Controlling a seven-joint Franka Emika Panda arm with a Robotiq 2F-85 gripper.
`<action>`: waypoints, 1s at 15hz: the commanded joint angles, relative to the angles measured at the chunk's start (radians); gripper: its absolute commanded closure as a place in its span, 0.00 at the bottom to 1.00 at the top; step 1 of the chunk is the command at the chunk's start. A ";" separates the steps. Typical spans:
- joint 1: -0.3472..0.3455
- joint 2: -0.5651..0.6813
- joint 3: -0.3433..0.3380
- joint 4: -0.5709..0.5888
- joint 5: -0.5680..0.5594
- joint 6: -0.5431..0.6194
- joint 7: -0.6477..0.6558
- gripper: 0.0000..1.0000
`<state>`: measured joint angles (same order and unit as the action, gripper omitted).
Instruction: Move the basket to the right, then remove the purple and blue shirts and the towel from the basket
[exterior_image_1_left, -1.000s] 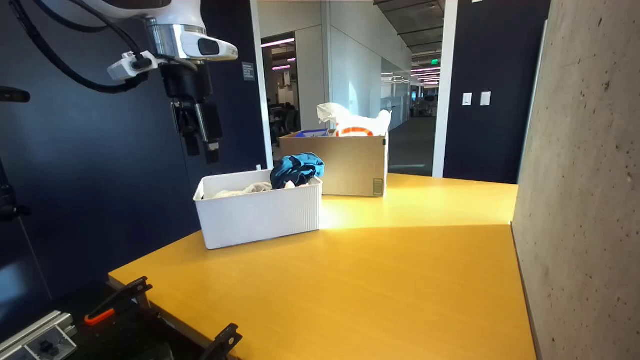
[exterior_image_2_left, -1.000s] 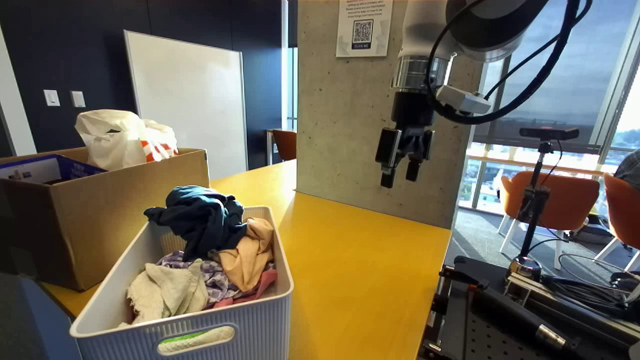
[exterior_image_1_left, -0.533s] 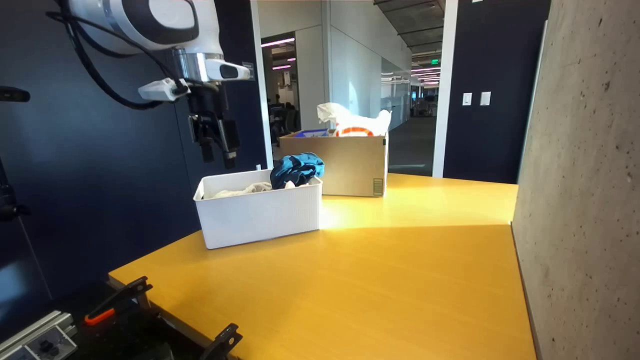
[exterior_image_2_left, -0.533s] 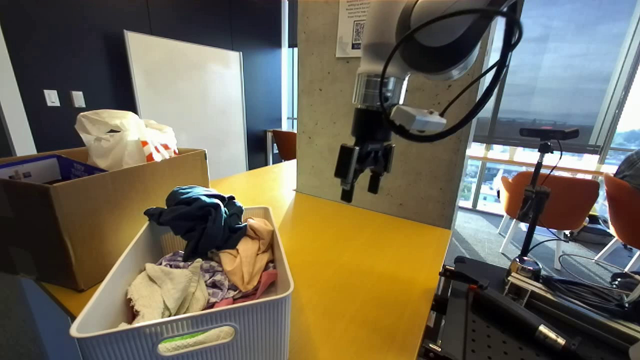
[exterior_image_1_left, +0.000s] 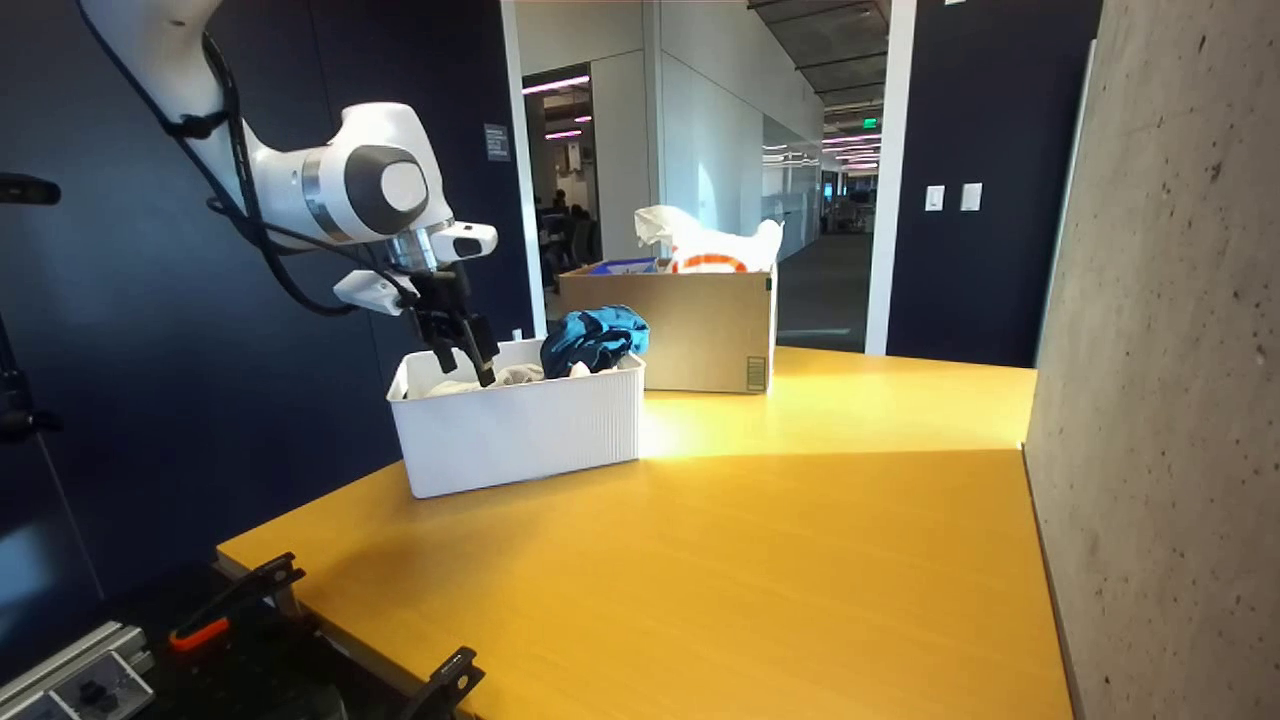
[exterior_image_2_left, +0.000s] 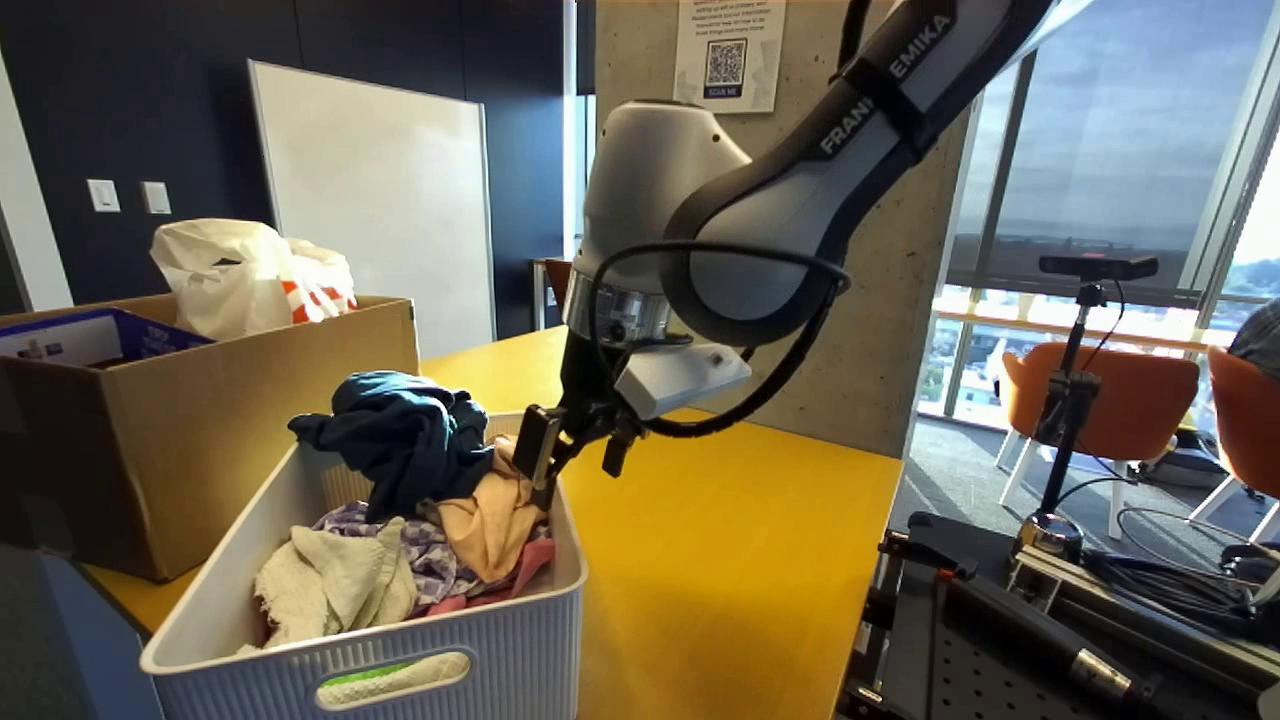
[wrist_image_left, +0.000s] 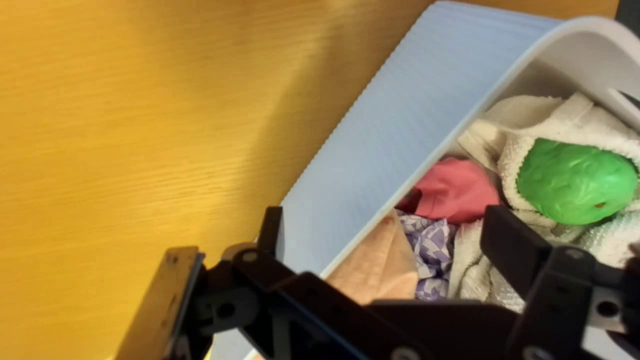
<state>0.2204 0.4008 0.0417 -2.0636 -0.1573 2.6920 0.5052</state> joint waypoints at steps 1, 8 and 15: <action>0.070 0.059 -0.061 0.075 -0.009 0.032 0.043 0.00; 0.060 0.130 -0.046 0.146 0.077 -0.033 0.000 0.00; 0.026 0.158 -0.034 0.164 0.185 -0.149 -0.021 0.00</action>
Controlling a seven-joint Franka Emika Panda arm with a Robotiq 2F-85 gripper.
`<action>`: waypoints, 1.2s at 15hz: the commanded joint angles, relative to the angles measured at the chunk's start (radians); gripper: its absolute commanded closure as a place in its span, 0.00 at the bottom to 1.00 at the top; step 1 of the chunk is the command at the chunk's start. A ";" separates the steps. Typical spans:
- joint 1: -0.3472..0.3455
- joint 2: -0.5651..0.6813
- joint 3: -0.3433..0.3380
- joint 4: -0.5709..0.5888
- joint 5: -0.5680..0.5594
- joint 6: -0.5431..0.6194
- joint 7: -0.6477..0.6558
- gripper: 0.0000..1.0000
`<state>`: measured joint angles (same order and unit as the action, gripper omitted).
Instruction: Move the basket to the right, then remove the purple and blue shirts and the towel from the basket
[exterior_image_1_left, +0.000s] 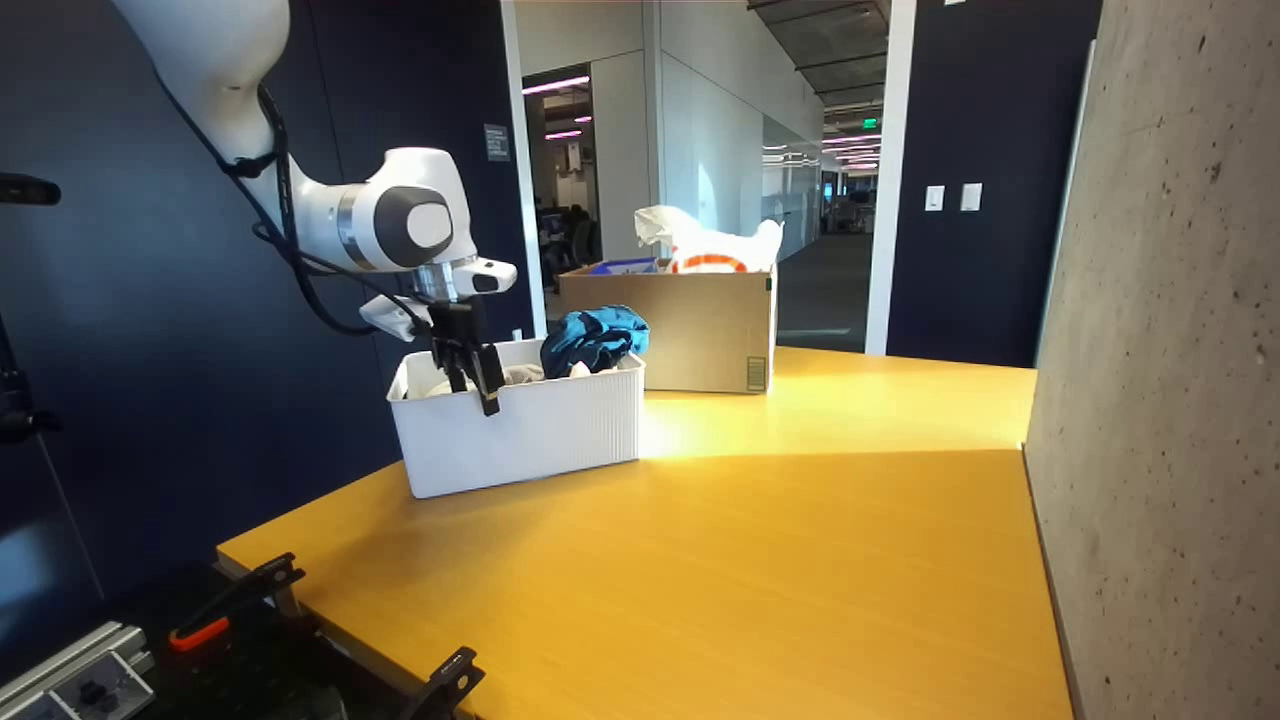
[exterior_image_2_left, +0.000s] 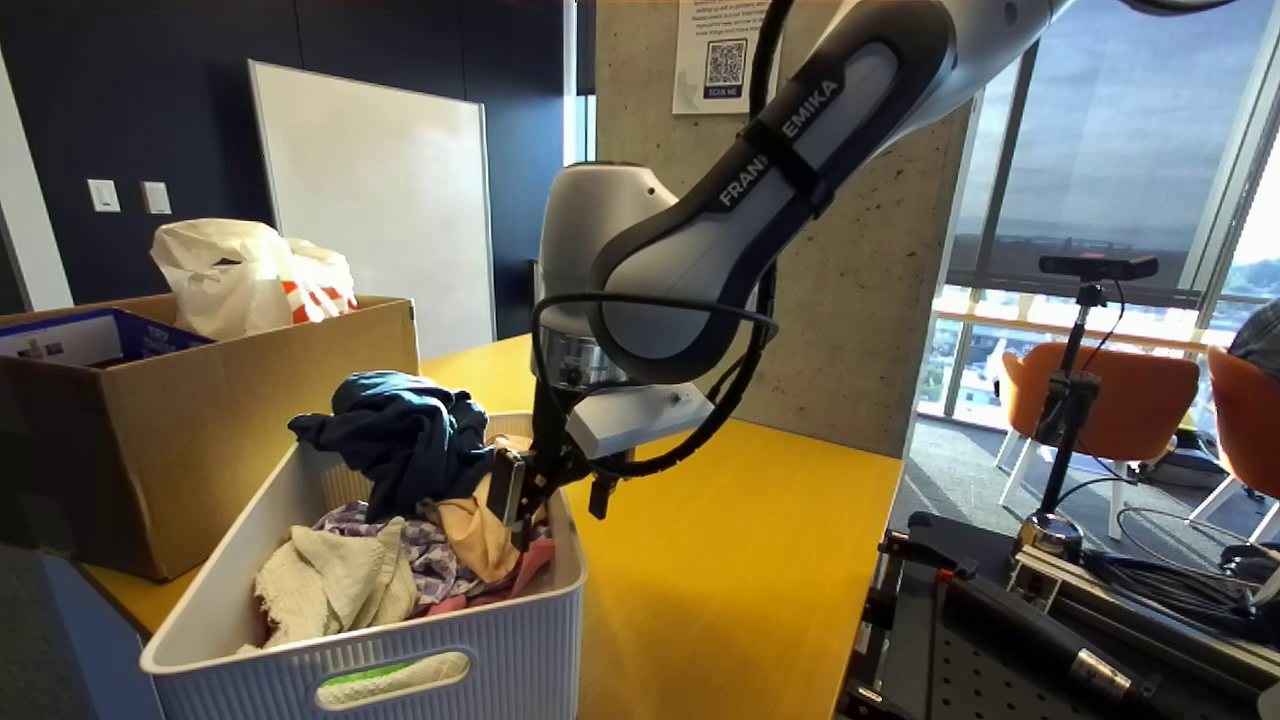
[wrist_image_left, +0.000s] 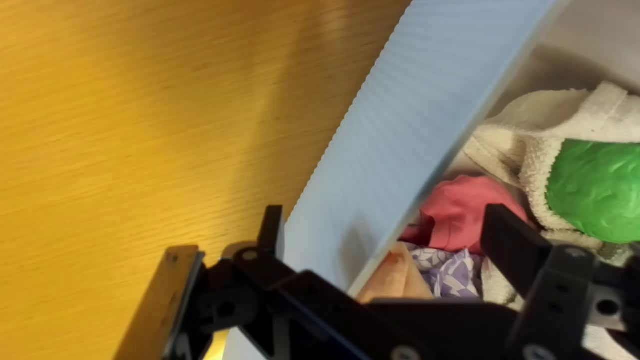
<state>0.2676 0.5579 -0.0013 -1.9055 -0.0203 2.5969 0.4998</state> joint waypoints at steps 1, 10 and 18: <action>-0.031 0.000 0.010 -0.001 0.064 -0.071 -0.017 0.00; 0.016 -0.137 -0.076 -0.219 0.021 -0.089 0.202 0.00; -0.046 -0.301 -0.107 -0.380 -0.057 -0.126 0.290 0.00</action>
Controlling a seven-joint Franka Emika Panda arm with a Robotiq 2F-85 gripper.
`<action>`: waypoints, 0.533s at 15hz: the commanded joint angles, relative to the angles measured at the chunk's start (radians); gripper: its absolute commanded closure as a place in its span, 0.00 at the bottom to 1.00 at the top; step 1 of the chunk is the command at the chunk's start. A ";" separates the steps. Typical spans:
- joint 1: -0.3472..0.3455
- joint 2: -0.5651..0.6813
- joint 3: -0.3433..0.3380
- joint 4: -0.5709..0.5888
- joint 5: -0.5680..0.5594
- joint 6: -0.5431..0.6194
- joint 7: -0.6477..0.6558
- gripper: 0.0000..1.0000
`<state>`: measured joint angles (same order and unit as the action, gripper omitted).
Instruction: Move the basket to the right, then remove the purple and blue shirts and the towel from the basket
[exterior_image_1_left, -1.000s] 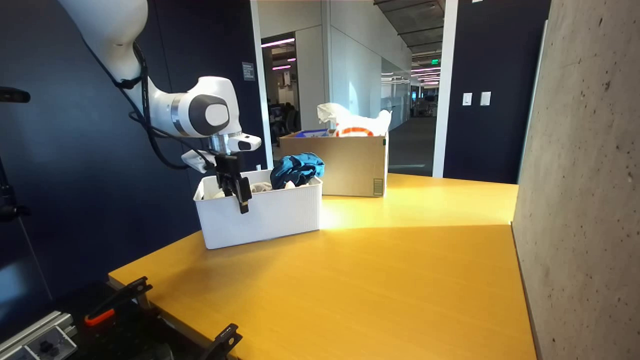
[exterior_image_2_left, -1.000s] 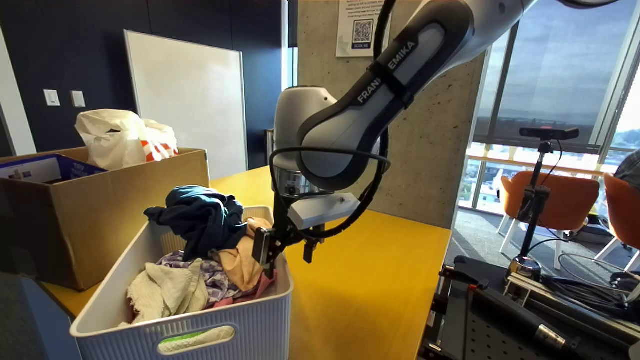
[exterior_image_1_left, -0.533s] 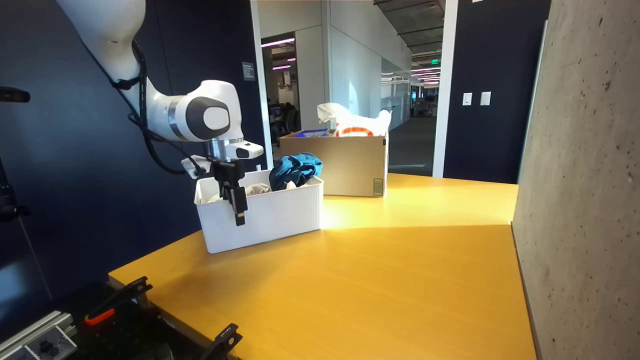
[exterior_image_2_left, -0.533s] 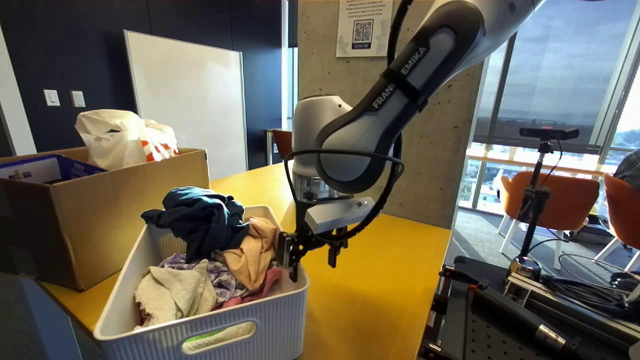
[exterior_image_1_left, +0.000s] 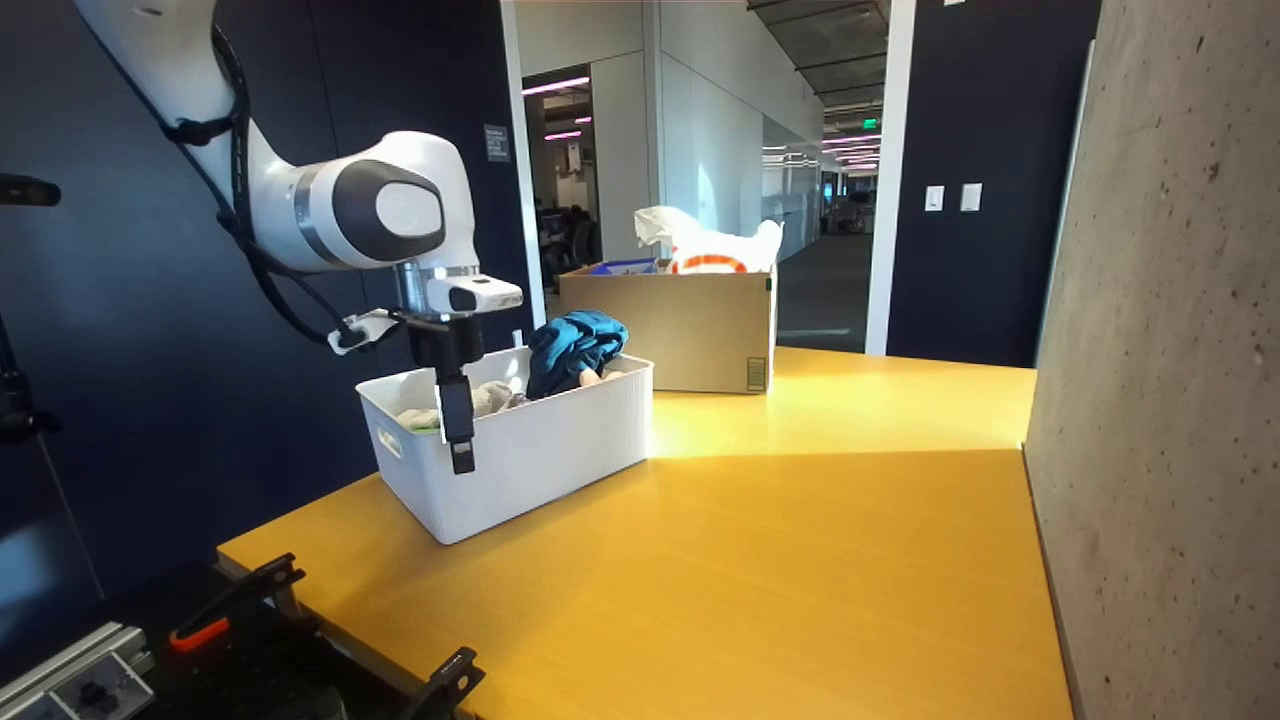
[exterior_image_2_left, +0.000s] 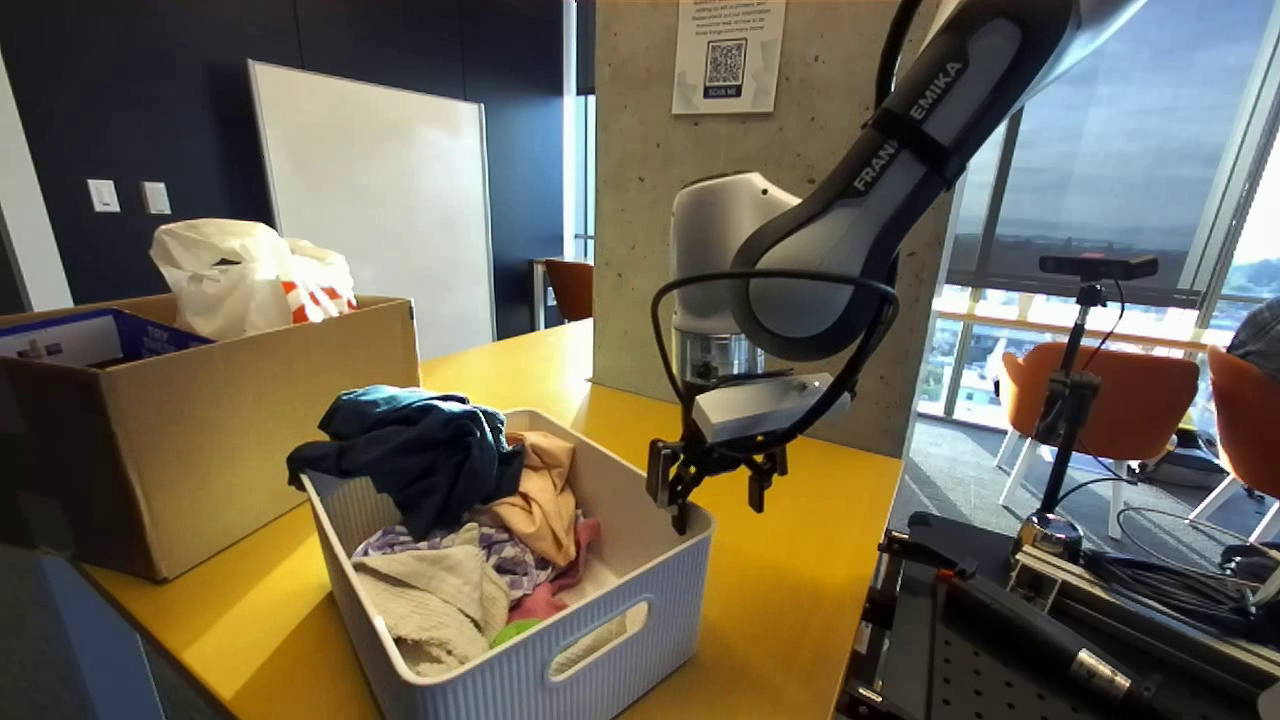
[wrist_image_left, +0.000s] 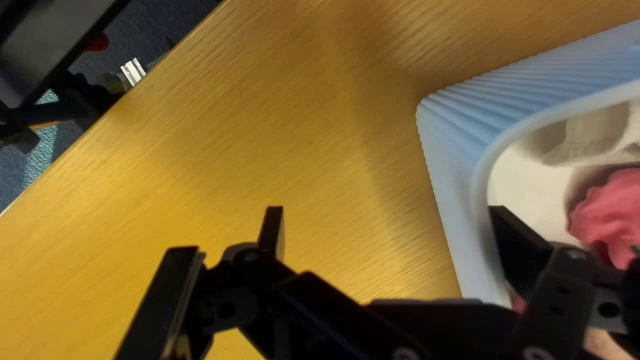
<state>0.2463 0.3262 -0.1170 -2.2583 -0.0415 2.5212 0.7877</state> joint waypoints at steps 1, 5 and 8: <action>-0.030 -0.078 0.015 -0.013 -0.053 -0.070 -0.004 0.00; -0.023 -0.125 0.045 0.074 -0.133 -0.133 -0.007 0.00; -0.028 -0.092 0.089 0.226 -0.147 -0.216 -0.037 0.00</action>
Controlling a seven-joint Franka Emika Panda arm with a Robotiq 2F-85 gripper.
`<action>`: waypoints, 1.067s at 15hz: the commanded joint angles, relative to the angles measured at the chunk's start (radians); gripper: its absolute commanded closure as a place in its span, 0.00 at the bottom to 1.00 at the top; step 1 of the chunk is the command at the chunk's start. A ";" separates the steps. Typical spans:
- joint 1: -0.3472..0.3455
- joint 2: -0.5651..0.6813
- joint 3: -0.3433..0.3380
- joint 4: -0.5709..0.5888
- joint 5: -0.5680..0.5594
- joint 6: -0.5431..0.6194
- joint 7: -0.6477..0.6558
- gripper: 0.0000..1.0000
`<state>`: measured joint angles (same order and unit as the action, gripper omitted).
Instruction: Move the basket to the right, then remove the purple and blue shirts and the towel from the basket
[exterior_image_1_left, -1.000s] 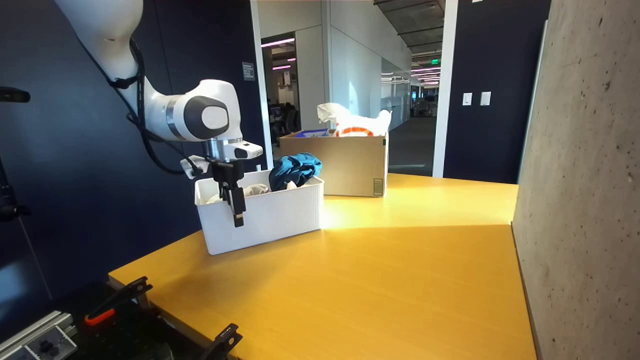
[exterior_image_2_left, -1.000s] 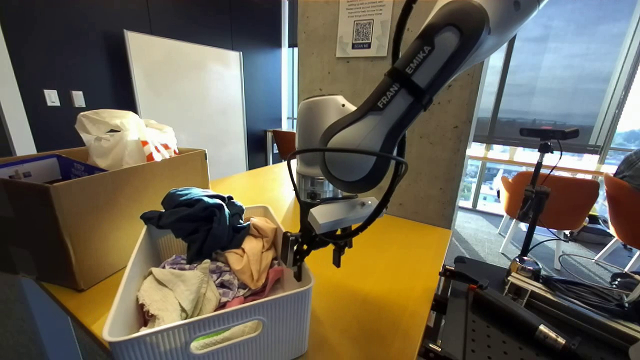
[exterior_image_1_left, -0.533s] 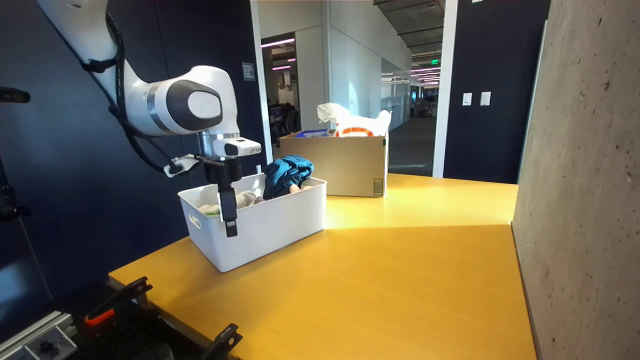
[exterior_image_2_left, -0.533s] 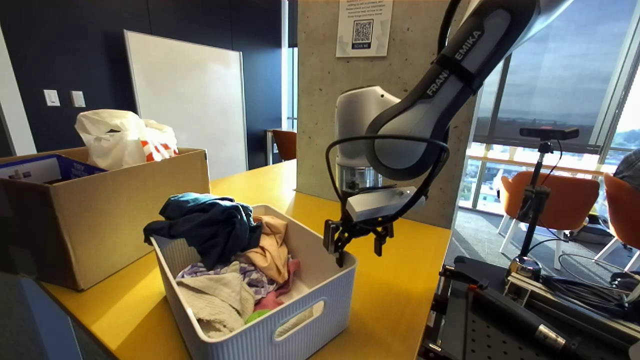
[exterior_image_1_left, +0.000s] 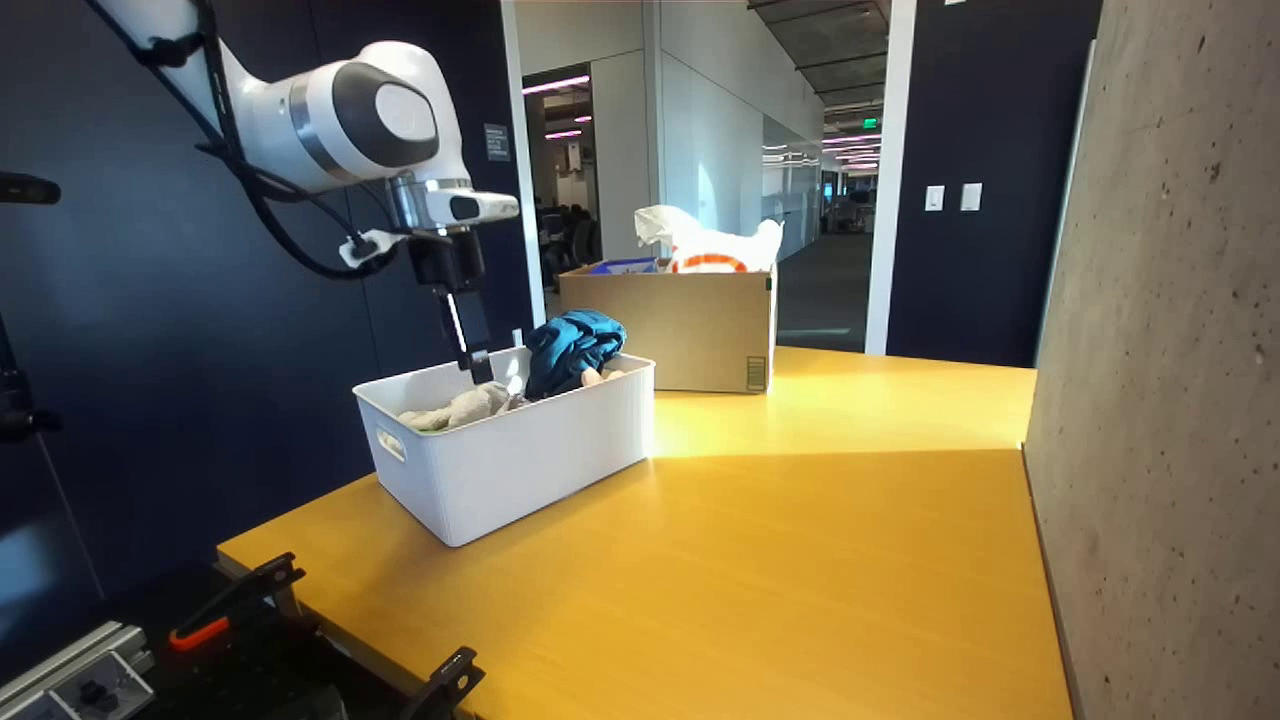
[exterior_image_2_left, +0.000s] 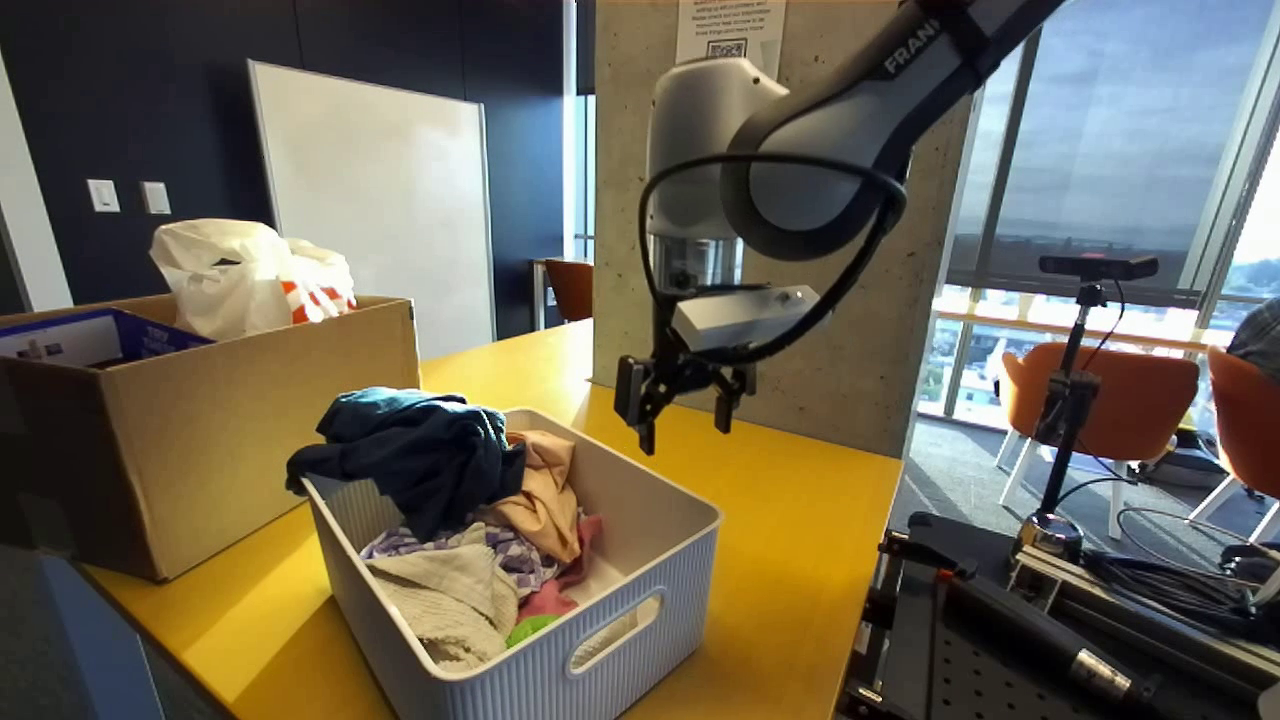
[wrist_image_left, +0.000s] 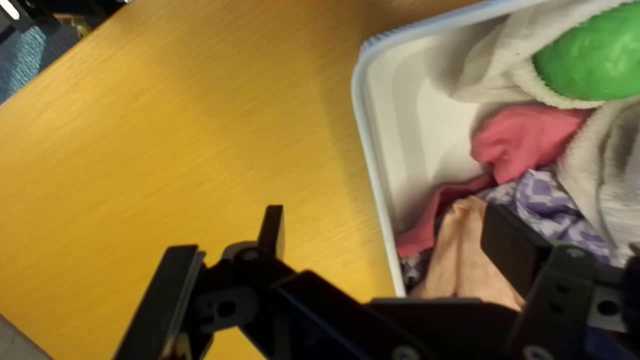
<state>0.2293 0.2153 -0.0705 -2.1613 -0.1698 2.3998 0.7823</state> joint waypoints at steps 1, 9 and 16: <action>-0.014 0.061 0.055 0.199 -0.018 -0.116 -0.054 0.00; 0.025 0.502 0.100 0.607 0.012 -0.112 -0.308 0.00; 0.131 0.732 0.052 0.847 -0.086 -0.091 -0.453 0.00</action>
<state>0.3244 0.8771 0.0115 -1.4320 -0.2184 2.3133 0.3802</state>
